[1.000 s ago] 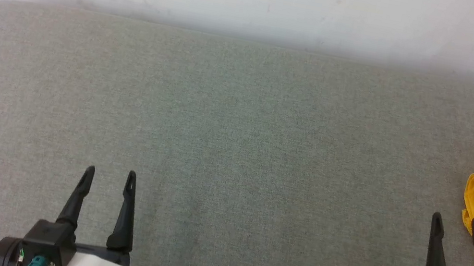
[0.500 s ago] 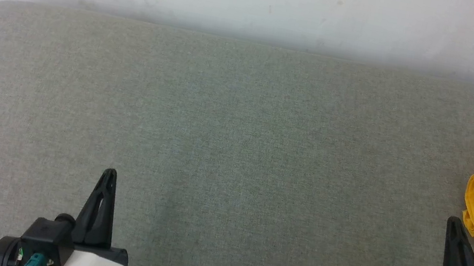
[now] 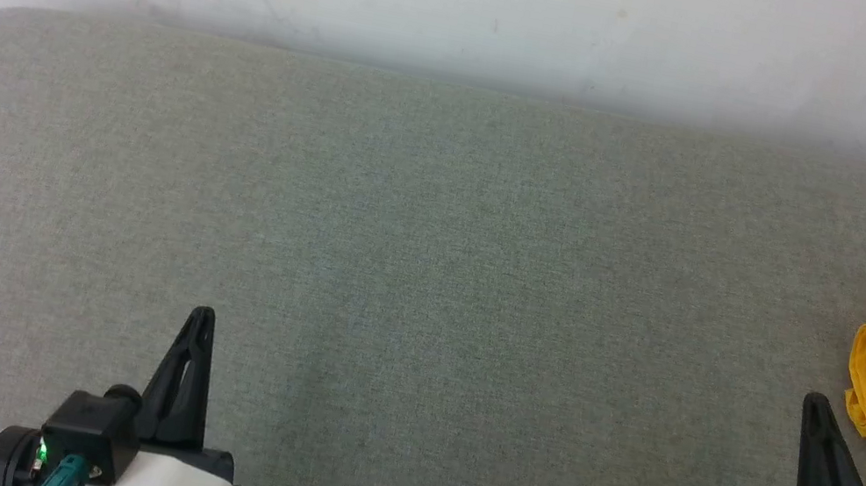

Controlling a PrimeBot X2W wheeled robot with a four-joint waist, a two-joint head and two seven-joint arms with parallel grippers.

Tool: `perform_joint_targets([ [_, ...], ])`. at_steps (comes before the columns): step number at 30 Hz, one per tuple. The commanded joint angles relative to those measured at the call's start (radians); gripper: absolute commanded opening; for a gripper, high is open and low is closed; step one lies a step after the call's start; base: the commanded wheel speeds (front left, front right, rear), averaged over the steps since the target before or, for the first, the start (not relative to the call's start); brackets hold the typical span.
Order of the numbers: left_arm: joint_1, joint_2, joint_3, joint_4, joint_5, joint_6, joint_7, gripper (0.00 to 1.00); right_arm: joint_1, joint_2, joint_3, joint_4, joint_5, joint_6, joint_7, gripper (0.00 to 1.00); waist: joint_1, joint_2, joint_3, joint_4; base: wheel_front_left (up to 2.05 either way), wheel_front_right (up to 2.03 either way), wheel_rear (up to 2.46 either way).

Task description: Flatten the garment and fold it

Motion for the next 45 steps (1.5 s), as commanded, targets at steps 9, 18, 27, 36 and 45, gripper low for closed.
perform_joint_targets([
  [9, -0.016, -0.022, 0.034, 0.014, 0.039, -0.032, 0.022, 0.00, -0.011, 0.001, 0.014, -0.003, -0.014, 0.000, 0.014, 0.00, 0.0000, 0.0000, -0.008, 0.004, 0.00, 0.00, 0.00],
  [18, -0.022, -0.039, 0.058, 0.023, 0.064, -0.056, 0.040, 0.00, -0.017, 0.001, 0.025, -0.003, -0.021, 0.000, 0.025, 0.00, 0.0000, 0.0000, -0.016, 0.007, 0.00, 0.00, 0.00],
  [27, -0.028, -0.056, 0.081, 0.032, 0.090, -0.079, 0.059, 0.00, -0.022, 0.002, 0.037, -0.004, -0.028, 0.000, 0.036, 0.00, 0.0000, 0.0000, -0.024, 0.010, 0.00, 0.00, 0.00],
  [36, -0.034, -0.073, 0.105, 0.041, 0.116, -0.103, 0.077, 0.00, -0.027, 0.002, 0.048, -0.005, -0.035, 0.000, 0.047, 0.00, -0.0001, 0.0000, -0.031, 0.013, 0.00, 0.00, 0.00],
  [45, -0.039, -0.088, 0.126, 0.049, 0.139, -0.124, 0.093, 0.00, -0.031, 0.003, 0.058, -0.006, -0.042, -0.001, 0.056, 0.00, -0.0001, 0.0000, -0.038, 0.016, 0.00, 0.00, 0.00],
])
